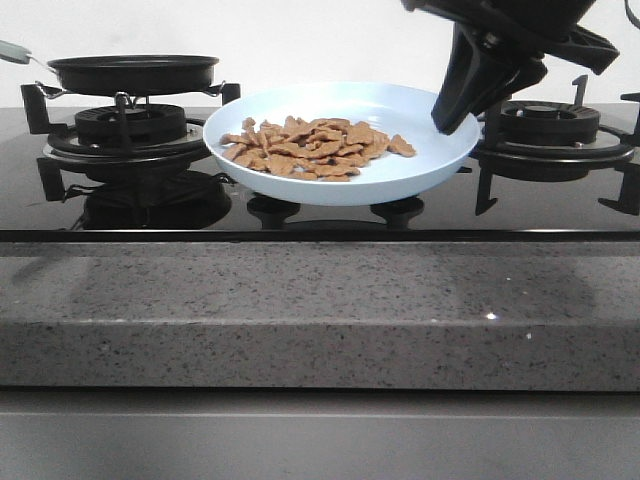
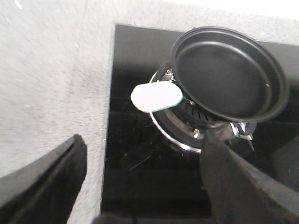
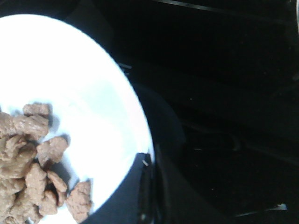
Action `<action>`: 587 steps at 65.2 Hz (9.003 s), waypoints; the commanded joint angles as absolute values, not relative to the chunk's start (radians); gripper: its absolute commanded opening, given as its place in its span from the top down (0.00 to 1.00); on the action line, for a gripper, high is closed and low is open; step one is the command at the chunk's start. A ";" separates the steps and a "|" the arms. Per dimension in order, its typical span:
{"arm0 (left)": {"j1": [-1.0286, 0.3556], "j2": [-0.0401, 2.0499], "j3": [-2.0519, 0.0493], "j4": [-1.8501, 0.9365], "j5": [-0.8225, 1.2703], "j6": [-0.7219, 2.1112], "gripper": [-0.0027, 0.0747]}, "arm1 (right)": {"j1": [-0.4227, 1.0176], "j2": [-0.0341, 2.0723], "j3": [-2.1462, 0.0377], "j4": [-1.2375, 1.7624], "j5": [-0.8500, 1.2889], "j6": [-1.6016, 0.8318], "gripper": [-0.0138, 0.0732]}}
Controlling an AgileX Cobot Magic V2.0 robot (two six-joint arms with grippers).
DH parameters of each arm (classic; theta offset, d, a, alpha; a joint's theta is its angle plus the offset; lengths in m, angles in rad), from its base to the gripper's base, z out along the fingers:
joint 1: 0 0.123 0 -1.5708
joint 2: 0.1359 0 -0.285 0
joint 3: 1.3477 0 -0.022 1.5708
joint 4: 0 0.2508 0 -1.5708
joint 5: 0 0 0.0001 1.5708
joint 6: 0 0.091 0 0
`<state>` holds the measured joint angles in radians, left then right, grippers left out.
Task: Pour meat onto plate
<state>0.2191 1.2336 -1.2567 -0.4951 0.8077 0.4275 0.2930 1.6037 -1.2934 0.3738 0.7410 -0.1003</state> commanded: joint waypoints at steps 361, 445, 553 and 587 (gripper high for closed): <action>-0.115 0.561 -0.756 -0.176 0.648 0.146 0.99 | 0.269 0.550 -0.725 0.028 0.937 0.088 0.92; -0.048 -0.021 0.009 -0.102 -0.059 0.048 0.99 | 0.269 0.550 -0.725 0.028 0.937 0.088 0.92; -0.038 -0.019 0.009 -0.101 -0.079 0.014 0.99 | 0.227 0.465 -0.674 -0.031 0.835 0.079 0.92; -0.038 -0.019 0.009 -0.101 -0.079 0.014 0.99 | 0.000 0.020 -0.119 0.023 0.193 0.080 0.92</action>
